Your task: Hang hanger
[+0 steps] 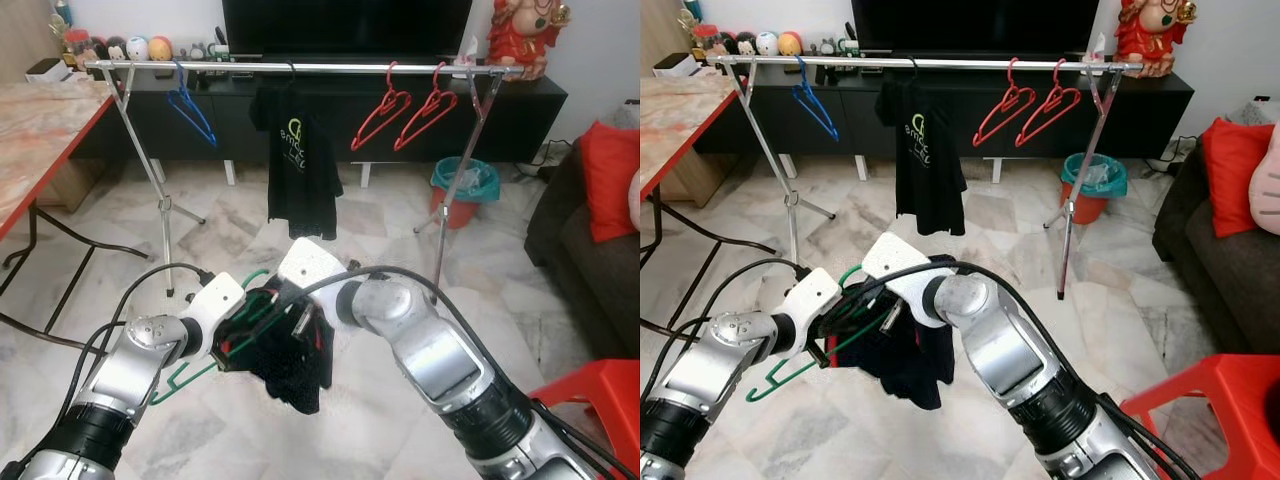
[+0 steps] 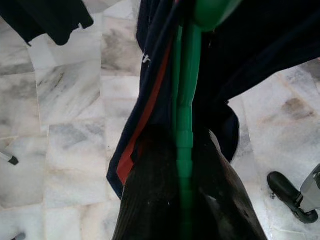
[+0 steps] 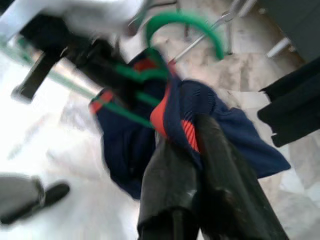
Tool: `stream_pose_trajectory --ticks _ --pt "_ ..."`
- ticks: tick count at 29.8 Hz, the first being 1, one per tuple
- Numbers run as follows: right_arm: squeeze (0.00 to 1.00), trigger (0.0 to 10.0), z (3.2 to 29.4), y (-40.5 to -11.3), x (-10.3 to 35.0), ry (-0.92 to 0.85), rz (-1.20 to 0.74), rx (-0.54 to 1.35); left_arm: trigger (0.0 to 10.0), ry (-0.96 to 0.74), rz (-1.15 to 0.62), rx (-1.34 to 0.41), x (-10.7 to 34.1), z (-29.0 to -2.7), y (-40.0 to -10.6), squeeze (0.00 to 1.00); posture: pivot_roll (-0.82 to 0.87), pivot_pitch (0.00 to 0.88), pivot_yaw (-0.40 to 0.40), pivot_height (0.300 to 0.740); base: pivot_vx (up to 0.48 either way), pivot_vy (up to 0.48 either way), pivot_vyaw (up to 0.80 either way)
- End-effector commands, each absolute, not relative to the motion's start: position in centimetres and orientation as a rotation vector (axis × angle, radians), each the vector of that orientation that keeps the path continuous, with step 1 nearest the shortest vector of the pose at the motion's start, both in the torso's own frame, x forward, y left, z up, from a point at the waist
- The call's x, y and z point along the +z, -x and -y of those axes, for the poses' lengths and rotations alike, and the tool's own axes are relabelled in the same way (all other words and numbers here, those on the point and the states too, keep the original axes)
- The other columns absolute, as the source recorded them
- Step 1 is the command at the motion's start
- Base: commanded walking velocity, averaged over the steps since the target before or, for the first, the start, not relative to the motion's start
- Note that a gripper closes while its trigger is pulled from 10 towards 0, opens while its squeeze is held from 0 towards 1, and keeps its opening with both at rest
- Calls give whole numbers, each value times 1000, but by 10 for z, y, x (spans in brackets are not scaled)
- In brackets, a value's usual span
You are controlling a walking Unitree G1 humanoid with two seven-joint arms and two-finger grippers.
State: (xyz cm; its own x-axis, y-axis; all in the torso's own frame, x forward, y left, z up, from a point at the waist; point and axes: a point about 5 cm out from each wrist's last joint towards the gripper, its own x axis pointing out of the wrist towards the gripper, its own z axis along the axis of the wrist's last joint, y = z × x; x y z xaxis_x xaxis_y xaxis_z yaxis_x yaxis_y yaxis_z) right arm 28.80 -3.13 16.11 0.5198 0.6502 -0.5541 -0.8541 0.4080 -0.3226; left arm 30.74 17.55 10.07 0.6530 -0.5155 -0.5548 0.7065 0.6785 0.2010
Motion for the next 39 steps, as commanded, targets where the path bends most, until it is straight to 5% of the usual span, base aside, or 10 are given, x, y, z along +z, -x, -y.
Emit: stream_pose_trajectory --ticks 1,21,39 --pt "0 10000 21 -278 168 635 -311 1063 10000 -425 -440 -733 108 -169 -311 0 -96 0 4 740 0 0 0" --pt "0 10000 25 -269 174 644 -322 1110 10000 -444 -331 -435 128 -180 -340 0 -98 0 9 740 0 0 0" --pt "0 10000 30 -284 181 678 -246 1020 10000 -340 -368 -684 119 -169 -320 0 -96 0 10 740 0 0 0"
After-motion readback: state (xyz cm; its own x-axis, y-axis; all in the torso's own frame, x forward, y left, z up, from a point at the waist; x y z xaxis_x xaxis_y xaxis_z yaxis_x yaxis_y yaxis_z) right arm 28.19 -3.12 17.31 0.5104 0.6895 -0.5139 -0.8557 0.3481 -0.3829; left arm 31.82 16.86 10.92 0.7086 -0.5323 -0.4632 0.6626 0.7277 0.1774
